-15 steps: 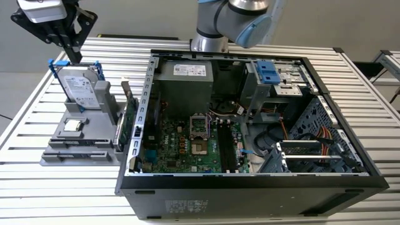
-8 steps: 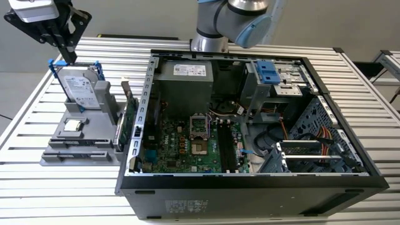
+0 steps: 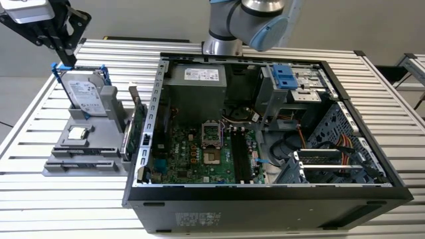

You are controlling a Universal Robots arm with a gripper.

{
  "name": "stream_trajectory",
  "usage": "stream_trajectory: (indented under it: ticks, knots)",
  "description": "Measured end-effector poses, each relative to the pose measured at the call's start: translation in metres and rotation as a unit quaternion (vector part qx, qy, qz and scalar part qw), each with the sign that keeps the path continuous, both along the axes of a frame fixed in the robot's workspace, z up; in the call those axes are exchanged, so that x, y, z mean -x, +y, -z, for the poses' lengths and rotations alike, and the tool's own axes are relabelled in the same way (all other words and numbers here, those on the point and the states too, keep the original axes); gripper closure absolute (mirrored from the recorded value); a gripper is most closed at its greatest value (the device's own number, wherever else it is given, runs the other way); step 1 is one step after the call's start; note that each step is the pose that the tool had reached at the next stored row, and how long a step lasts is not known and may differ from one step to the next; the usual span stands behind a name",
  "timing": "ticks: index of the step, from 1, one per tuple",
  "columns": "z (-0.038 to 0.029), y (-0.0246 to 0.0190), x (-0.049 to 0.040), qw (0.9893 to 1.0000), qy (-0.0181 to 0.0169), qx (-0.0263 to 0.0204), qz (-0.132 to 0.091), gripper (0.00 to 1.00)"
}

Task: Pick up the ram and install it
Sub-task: 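Reach for the ram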

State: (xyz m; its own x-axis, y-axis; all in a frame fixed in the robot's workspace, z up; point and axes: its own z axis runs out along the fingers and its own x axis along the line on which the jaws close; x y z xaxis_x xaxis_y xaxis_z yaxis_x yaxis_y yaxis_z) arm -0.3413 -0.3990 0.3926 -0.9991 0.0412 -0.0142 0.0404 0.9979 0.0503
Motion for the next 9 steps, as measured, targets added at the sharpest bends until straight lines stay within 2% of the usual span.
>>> stream_trajectory:
  ticks: [9]
  knots:
    - [0.0000,0.0000,0.0081,1.0000,0.0000,0.0000,0.000,1.00]
